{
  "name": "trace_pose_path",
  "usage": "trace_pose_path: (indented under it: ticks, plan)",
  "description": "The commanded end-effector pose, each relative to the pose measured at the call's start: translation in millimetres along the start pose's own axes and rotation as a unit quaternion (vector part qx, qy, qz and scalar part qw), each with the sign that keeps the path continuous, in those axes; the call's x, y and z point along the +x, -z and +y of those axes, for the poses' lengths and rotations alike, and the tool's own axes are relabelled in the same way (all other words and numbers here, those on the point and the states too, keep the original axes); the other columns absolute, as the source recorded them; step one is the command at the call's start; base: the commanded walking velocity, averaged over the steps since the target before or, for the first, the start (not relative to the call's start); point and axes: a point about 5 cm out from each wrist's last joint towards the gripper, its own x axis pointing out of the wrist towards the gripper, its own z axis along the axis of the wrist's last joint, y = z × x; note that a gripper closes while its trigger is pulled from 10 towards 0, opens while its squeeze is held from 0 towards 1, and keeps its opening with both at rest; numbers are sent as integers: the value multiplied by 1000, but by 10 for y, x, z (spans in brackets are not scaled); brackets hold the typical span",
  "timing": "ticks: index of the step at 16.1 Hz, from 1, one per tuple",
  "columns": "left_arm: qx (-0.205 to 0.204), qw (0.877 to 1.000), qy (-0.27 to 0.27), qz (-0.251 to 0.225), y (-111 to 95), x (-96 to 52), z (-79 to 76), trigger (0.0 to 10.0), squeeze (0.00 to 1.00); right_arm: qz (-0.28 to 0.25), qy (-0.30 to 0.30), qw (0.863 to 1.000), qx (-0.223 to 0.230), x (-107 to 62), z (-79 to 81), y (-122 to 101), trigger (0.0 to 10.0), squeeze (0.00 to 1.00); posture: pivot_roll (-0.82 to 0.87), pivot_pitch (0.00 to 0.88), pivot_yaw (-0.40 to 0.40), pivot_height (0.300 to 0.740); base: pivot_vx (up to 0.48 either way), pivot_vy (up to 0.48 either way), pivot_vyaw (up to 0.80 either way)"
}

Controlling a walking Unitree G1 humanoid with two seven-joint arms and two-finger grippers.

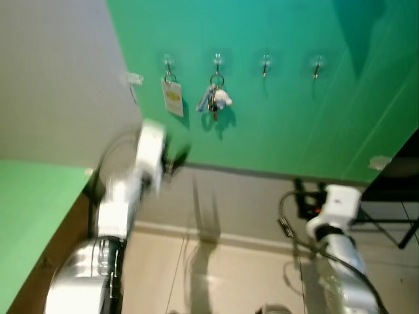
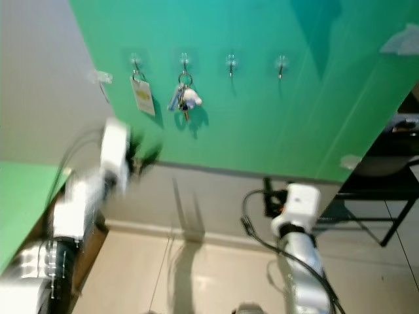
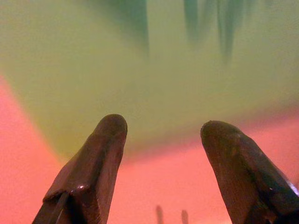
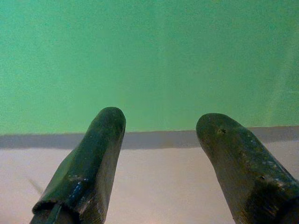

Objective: Hang keys on a hook

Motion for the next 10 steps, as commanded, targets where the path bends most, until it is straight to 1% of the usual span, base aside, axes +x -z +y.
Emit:
trace_pose_path:
  ticks: [1,2,3,4,5,6,7,8,10]
  plan:
    - [95,995,34,-3,128,-44,-299,10000,0,1,5,1000,8,-35,-6,14,10000,0,-191,0,93,740,0,0,0]
    - [88,995,54,12,293,-107,-550,10000,0,7,3,1000,5,-76,-14,51,10000,0,-202,0,76,740,0,0,0]
    - [34,998,40,28,402,-163,-678,10000,0,12,-1,1000,-1,-122,-17,78,10000,0,-204,0,53,740,0,0,0]
    - [17,1000,20,16,429,-260,-730,10000,0,12,-5,1000,-3,-183,-20,99,10000,0,-205,0,37,740,0,0,0]
    - [19,1000,17,8,423,-293,-738,10000,0,12,-6,1000,-3,-201,-18,106,10000,0,-205,0,37,740,0,0,0]
    - [41,999,2,-28,340,-376,-707,10000,0,14,-15,1000,-4,-254,-5,138,10000,0,-199,0,26,740,0,0,0]
    - [62,996,-25,-66,217,-414,-639,10000,0,14,-19,1000,1,-310,18,164,10000,0,-190,0,23,740,0,0,0]
    - [65,994,-35,-82,119,-385,-585,10000,0,15,-24,1000,7,-336,59,183,10000,0,-188,0,30,740,0,0,0]
    - [41,995,-48,-79,11,-326,-570,10000,0,13,-35,999,8,-329,125,181,10000,0,-178,0,37,740,0,0,0]
